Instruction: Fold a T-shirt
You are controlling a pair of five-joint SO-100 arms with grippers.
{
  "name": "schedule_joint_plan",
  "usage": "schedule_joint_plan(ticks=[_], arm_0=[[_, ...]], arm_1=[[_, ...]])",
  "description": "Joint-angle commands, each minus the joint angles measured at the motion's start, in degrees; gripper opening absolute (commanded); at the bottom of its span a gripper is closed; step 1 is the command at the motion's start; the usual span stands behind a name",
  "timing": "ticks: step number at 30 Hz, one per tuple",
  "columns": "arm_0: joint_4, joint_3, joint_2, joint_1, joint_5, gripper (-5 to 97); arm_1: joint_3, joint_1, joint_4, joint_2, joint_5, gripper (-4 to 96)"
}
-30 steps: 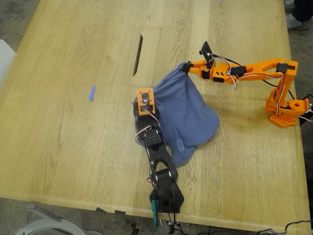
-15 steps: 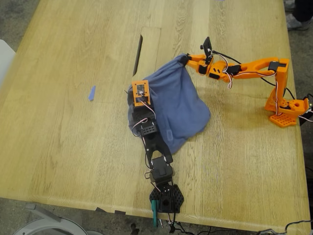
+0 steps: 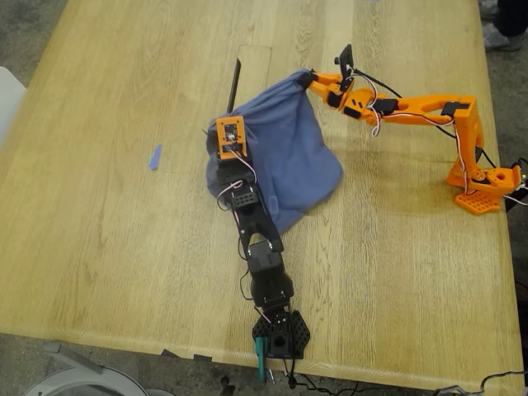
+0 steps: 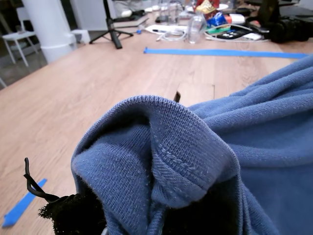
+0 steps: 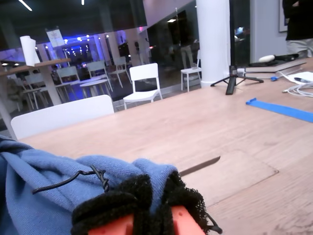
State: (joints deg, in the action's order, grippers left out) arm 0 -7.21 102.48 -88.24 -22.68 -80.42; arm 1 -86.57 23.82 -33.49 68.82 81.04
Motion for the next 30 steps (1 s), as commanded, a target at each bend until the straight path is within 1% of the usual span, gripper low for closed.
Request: schedule_joint_plan(ticks=[1,6,14,16,21,26,30], arm_0=[[6.59,-8.96,-6.86,-13.36,-0.53,0],[22.15,-9.49,-12.74,-11.87,-0.79,0],[36.65,-8.70,-20.48,-8.26,-0.79,0],[41.92,-8.70,-22.76,-7.73,-0.79,0],[51.42,-7.82,-27.77,-5.80,-0.88,0],[61.52,-5.80,-33.84,-2.72,-1.05,0],[67.76,1.14,-41.31,0.70,-1.05,0]], arm_1=[[3.96,5.36,3.08,2.90,-0.79,0.5],[6.86,5.54,14.85,6.33,-1.58,0.5],[5.63,3.96,30.41,14.59,-1.76,0.5],[4.75,3.60,36.56,17.49,-2.02,0.5],[-3.78,1.23,47.72,27.16,-2.46,0.5],[-13.80,-2.20,53.79,35.60,-2.55,0.5],[-18.02,-4.04,57.30,39.02,-2.81,0.5]])
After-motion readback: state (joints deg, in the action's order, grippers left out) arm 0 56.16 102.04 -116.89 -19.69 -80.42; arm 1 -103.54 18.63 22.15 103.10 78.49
